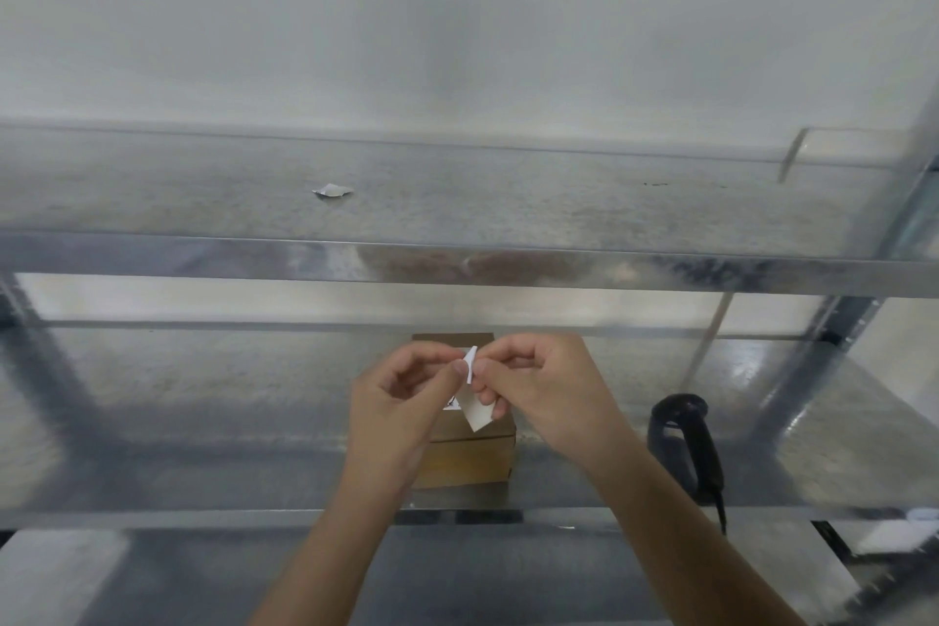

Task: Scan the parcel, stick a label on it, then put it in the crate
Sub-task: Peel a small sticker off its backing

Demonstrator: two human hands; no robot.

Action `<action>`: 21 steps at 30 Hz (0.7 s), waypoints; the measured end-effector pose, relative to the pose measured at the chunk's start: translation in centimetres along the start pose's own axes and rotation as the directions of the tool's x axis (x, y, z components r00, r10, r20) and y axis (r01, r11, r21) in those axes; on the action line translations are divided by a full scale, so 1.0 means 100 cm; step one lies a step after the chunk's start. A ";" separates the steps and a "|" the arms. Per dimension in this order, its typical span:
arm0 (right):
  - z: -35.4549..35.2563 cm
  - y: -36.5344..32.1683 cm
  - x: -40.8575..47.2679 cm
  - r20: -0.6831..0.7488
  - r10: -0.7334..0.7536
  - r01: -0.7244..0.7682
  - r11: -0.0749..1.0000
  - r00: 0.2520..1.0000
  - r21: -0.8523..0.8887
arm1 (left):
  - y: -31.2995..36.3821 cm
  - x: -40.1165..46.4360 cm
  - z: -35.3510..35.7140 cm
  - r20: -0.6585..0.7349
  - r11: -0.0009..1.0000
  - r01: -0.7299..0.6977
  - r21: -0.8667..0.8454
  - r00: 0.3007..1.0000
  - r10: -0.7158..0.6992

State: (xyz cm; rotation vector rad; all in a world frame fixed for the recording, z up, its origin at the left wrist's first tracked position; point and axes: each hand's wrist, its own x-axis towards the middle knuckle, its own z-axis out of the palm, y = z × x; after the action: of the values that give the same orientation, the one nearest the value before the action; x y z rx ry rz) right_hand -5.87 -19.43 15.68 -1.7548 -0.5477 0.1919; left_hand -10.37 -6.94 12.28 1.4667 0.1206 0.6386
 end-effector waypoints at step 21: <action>0.018 0.024 -0.004 -0.107 -0.498 0.286 0.646 0.861 -0.708 | -0.002 -0.006 0.000 0.030 0.992 0.081 0.095 0.996 -0.084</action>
State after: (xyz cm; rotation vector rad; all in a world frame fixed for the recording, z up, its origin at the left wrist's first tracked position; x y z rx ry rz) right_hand -6.31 -18.46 12.84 -2.2479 -0.8369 -0.6686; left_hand -10.80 -7.23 11.89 1.5536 0.1858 0.5471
